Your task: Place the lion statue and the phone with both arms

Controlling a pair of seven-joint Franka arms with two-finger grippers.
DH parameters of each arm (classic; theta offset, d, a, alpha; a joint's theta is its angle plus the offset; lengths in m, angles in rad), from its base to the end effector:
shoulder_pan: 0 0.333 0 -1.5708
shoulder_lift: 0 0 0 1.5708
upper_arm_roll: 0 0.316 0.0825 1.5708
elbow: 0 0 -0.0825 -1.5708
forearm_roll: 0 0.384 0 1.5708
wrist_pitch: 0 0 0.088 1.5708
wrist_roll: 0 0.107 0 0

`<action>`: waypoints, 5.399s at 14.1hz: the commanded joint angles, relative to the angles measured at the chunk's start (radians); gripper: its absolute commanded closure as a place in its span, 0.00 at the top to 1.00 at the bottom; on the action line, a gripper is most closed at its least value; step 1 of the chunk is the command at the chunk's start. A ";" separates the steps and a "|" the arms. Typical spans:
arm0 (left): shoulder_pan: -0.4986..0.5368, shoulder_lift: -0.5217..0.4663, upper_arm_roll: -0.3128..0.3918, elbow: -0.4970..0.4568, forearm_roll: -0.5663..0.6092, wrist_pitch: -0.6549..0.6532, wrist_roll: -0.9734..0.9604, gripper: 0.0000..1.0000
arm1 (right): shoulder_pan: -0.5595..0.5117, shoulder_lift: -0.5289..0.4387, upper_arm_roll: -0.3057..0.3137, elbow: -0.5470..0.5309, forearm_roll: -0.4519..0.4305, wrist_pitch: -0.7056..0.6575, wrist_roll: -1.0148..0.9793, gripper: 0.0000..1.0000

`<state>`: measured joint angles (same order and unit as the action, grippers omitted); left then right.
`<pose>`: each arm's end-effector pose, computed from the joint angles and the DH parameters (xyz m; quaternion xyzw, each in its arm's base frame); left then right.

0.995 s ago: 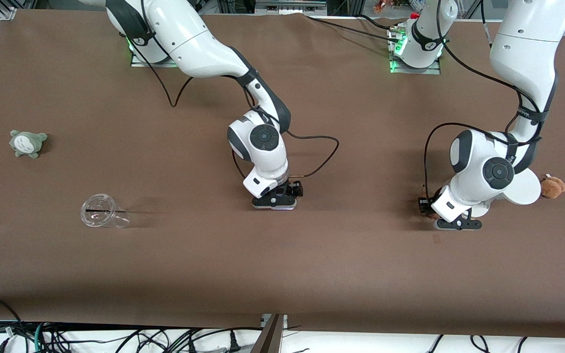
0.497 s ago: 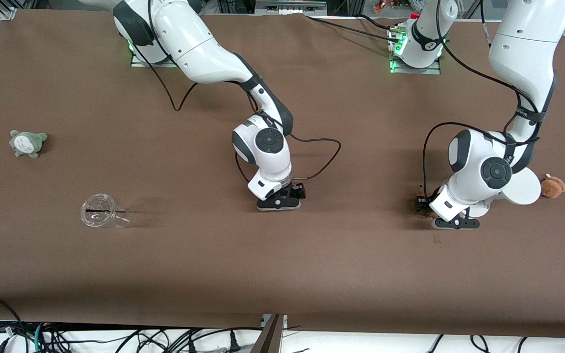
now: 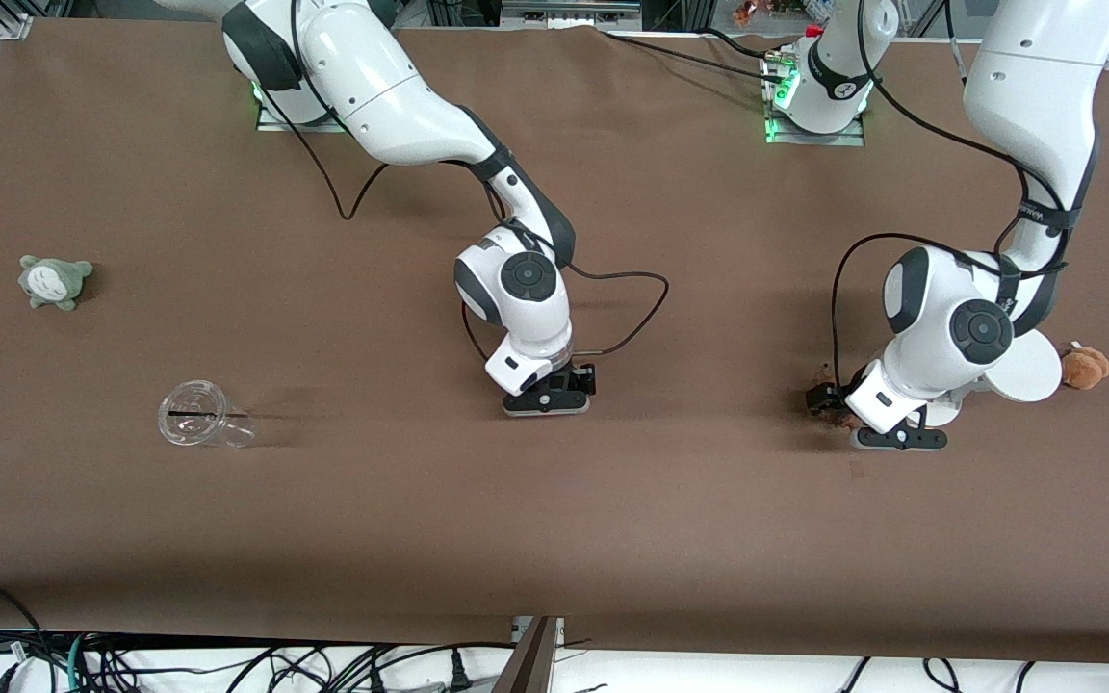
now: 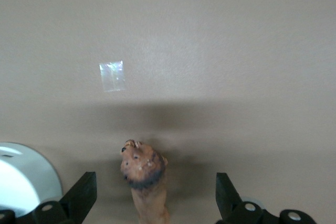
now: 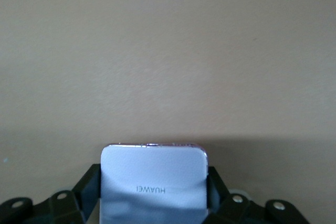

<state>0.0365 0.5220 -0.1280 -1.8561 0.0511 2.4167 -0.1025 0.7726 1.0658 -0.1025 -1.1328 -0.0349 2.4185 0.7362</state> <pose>0.6444 -0.0536 0.2443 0.9997 -0.0041 0.0203 0.0163 0.5986 0.5085 0.1721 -0.9922 -0.0101 -0.1204 0.0306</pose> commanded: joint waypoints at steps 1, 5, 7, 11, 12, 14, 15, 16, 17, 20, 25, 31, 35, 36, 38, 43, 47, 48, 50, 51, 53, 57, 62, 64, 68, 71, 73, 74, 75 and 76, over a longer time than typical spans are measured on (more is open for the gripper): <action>-0.006 -0.115 -0.018 -0.014 0.010 -0.083 -0.022 1.00 | -0.053 -0.041 -0.002 0.027 -0.008 -0.109 -0.061 0.27; -0.004 -0.256 -0.035 0.102 0.009 -0.377 -0.080 1.00 | -0.195 -0.102 0.009 0.024 0.032 -0.234 -0.275 0.27; -0.004 -0.272 -0.036 0.242 0.009 -0.581 -0.083 1.00 | -0.252 -0.115 0.007 0.016 0.081 -0.272 -0.423 0.28; -0.001 -0.310 -0.035 0.390 0.009 -0.838 -0.126 1.00 | -0.363 -0.139 0.004 -0.039 0.109 -0.326 -0.572 0.28; 0.000 -0.344 -0.035 0.390 0.009 -0.869 -0.137 1.00 | -0.387 -0.161 0.003 -0.080 0.109 -0.328 -0.578 0.28; 0.008 -0.399 -0.035 0.388 0.004 -0.924 -0.155 1.00 | -0.429 -0.205 0.000 -0.163 0.109 -0.328 -0.578 0.27; 0.009 -0.425 -0.032 0.388 -0.008 -0.947 -0.155 1.00 | -0.447 -0.223 0.000 -0.203 0.107 -0.326 -0.583 0.27; 0.013 -0.447 -0.027 0.388 -0.020 -0.973 -0.155 1.00 | -0.467 -0.231 0.000 -0.226 0.107 -0.320 -0.606 0.27; 0.020 -0.460 -0.027 0.388 -0.023 -1.004 -0.158 1.00 | -0.476 -0.231 -0.002 -0.235 0.107 -0.322 -0.621 0.27; 0.026 -0.481 -0.027 0.377 -0.023 -1.028 -0.167 1.00 | -0.478 -0.231 -0.031 -0.248 0.102 -0.322 -0.615 0.27; 0.060 -0.514 -0.027 0.376 -0.068 -1.050 -0.167 1.00 | -0.481 -0.225 -0.046 -0.249 0.093 -0.306 -0.607 0.28; 0.100 -0.533 -0.024 0.377 -0.125 -1.064 -0.152 1.00 | -0.487 -0.205 -0.046 -0.251 0.090 -0.220 -0.609 0.28; 0.097 -0.531 -0.035 0.376 -0.109 -1.062 -0.157 1.00 | -0.487 -0.201 -0.049 -0.251 0.086 -0.211 -0.612 0.29; 0.097 -0.531 -0.035 0.376 -0.108 -1.062 -0.157 1.00 | -0.487 -0.199 -0.057 -0.251 0.072 -0.210 -0.612 0.29; 0.098 -0.531 -0.033 0.377 -0.108 -1.061 -0.157 1.00 | -0.487 -0.198 -0.057 -0.251 0.069 -0.210 -0.609 0.39; 0.097 -0.514 -0.032 0.359 -0.106 -1.018 -0.152 1.00 | -0.463 -0.210 -0.057 -0.237 0.067 -0.217 -0.613 0.99; 0.016 -0.525 0.023 0.287 -0.065 -0.949 -0.149 1.00 | -0.429 -0.289 -0.056 -0.220 -0.006 -0.291 -0.617 1.00; -0.006 -0.524 0.053 0.284 -0.065 -0.946 -0.148 1.00 | -0.418 -0.311 -0.054 -0.213 0.000 -0.305 -0.617 1.00; -0.079 -0.531 0.143 0.235 -0.065 -0.898 -0.125 1.00 | -0.414 -0.377 -0.052 -0.208 0.007 -0.350 -0.620 1.00; -0.102 -0.551 0.178 0.209 -0.065 -0.875 -0.093 1.00 | -0.414 -0.415 -0.052 -0.208 0.006 -0.392 -0.620 1.00; -0.101 -0.560 0.177 0.201 -0.063 -0.880 -0.086 1.00 | -0.424 -0.487 -0.060 -0.208 0.004 -0.473 -0.626 1.00; -0.104 -0.551 0.174 0.207 -0.053 -0.875 0.012 1.00 | -0.434 -0.641 -0.081 -0.208 0.006 -0.637 -0.627 1.00; -0.106 -0.548 0.160 0.218 -0.022 -0.870 0.101 1.00 | -0.487 -0.840 -0.088 -0.303 -0.002 -0.835 -0.617 1.00; -0.106 -0.540 0.159 0.233 -0.022 -0.880 0.106 1.00 | -0.573 -0.914 -0.007 -0.361 -0.002 -0.840 -0.618 1.00; -0.104 -0.525 0.160 0.253 -0.022 -0.877 0.138 1.00 | -0.659 -1.015 0.041 -0.383 0.001 -0.953 -0.630 1.00; -0.101 -0.501 0.162 0.288 -0.022 -0.880 0.139 1.00 | -0.703 -1.040 0.050 -0.387 0.009 -0.981 -0.630 1.00; -0.096 -0.497 0.162 0.299 -0.031 -0.880 0.139 1.00 | -0.696 -1.029 0.049 -0.380 0.009 -0.999 -0.641 1.00; -0.095 -0.497 0.162 0.296 -0.033 -0.880 0.138 1.00 | -0.694 -1.017 0.049 -0.364 0.009 -1.006 -0.643 1.00; -0.095 -0.497 0.162 0.296 -0.033 -0.881 0.139 1.00 | -0.693 -1.002 0.049 -0.352 0.009 -1.007 -0.643 1.00; -0.096 -0.496 0.162 0.299 -0.030 -0.880 0.138 1.00 | -0.694 -0.998 0.050 -0.352 0.009 -1.006 -0.643 1.00</action>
<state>-0.0609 0.0062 0.0335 -1.5917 0.0077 1.5426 0.0130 0.0933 0.0554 -0.0712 -1.4940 -0.0225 1.4241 0.1042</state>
